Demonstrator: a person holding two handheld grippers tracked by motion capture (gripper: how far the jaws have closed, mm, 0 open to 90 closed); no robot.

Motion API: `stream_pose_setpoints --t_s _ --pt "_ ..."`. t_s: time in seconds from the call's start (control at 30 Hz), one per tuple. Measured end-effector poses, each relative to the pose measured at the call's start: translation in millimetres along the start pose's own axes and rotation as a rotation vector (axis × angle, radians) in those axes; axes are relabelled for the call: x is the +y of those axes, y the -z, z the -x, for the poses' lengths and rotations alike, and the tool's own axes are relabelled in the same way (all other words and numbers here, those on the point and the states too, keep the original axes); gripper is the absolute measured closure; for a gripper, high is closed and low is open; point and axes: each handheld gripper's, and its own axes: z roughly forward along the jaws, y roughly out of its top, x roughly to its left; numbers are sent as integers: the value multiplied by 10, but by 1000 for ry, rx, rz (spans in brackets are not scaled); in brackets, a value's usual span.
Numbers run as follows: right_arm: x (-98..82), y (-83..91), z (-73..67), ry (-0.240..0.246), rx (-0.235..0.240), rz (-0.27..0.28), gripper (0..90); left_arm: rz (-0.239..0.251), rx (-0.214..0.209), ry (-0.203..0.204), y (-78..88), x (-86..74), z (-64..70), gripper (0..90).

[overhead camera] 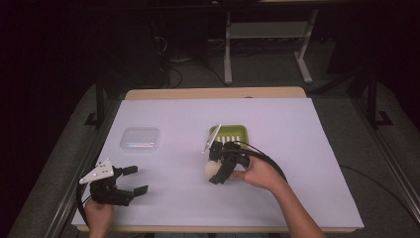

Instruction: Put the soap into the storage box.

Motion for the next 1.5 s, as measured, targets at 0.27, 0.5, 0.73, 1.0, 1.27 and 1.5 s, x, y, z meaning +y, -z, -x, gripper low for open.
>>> stream_pose_setpoints --t_s 0.27,0.5,0.73,1.0,1.27,1.5 --pt "37 80 88 -3 -7 19 236 1 -1 0 4 0 -2 132" --pt "58 223 152 -15 -16 54 235 -6 -3 -2 -6 -2 -3 132" --pt "92 349 213 -13 -39 65 236 -3 3 -2 5 -1 -3 132" --pt "104 468 308 -23 -56 83 236 -3 4 -2 5 0 -2 132" --pt "71 545 423 -42 -73 89 236 -4 2 -2 0 0 -4 132" --pt "29 560 512 -58 -83 97 236 -5 2 -2 -2 -1 -4 132"
